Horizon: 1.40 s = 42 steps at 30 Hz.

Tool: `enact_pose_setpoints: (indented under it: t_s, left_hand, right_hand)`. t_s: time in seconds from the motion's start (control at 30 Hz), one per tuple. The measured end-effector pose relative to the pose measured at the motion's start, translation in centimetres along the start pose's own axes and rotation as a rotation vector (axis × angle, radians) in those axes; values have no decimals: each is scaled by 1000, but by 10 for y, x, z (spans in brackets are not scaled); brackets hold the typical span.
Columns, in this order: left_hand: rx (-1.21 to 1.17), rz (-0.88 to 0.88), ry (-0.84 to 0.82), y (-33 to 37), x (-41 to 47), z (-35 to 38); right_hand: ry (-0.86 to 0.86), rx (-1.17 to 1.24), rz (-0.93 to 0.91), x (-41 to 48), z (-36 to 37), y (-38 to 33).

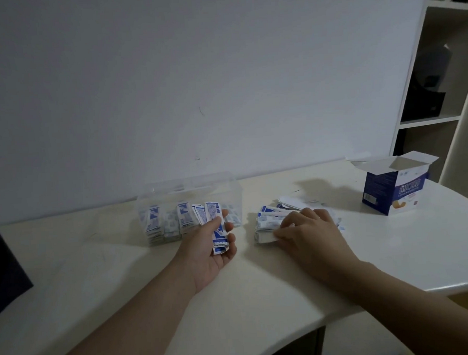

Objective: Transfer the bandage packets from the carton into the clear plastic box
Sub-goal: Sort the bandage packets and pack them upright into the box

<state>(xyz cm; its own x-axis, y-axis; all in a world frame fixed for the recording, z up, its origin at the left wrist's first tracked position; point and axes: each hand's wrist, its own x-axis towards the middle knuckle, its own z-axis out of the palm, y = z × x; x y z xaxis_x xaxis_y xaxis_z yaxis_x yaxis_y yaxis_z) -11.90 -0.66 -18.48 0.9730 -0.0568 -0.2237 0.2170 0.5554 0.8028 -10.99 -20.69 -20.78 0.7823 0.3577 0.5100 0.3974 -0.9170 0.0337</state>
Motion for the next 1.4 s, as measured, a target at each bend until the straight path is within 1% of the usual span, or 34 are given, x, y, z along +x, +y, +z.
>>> enact_pose_setpoints:
  t_s: [0.1, 0.13, 0.2, 0.3, 0.4, 0.47, 0.53, 0.67, 0.73, 0.8, 0.9, 1.07, 1.13, 1.2, 1.27, 1.33, 1.4]
  left_hand:
    - [-11, -8, 2, 0, 0, 0]
    - [-4, -7, 3, 1, -1, 1]
    - [23, -1, 5, 1, -1, 0]
    - [68, -4, -24, -2, -1, 2]
    - [102, 1, -87, -7, -4, 7]
    - [127, 13, -135, -10, -8, 11]
    - [153, 34, -169, -13, -11, 15]
    - [139, 61, -176, -11, -13, 15]
    - [189, 78, -177, -10, -13, 13]
    - [253, 126, -145, -11, -13, 12]
    - [235, 158, -107, -12, -12, 11]
    - [159, 163, -75, -6, -9, 9]
    - [171, 185, -30, -5, -6, 6]
    - [270, 230, 33, -6, -3, 3]
    - [340, 249, 51, -8, -2, 3]
    - [296, 209, 13, -10, -4, 6]
    - [241, 154, -27, -11, -9, 11]
  right_hand:
    - [52, 100, 27, 0, -5, -3]
    - [80, 208, 74, 2, -11, -5]
    - [108, 534, 227, 6, -22, -8]
    - [5, 1022, 452, 8, -31, -15]
    - [-97, 1477, 572, 7, -29, -30]
    - [-148, 1654, 648, 7, -27, -39]
    - [-176, 1769, 713, 9, -24, -48]
    - [-150, 1859, 797, 12, -18, -57]
    - [-118, 1885, 820, 13, -17, -60]
    - [-101, 1904, 792, 13, -16, -60]
    - [-132, 1899, 706, 10, -15, -57]
    - [-112, 1848, 752, 8, -15, -44]
    - [-114, 1820, 751, 8, -17, -39]
    - [-118, 1824, 719, 9, -21, -35]
    - [-132, 1804, 652, 10, -28, -36]
    - [-195, 1722, 573, 11, -28, -42]
    - [-244, 1660, 549, 11, -26, -51]
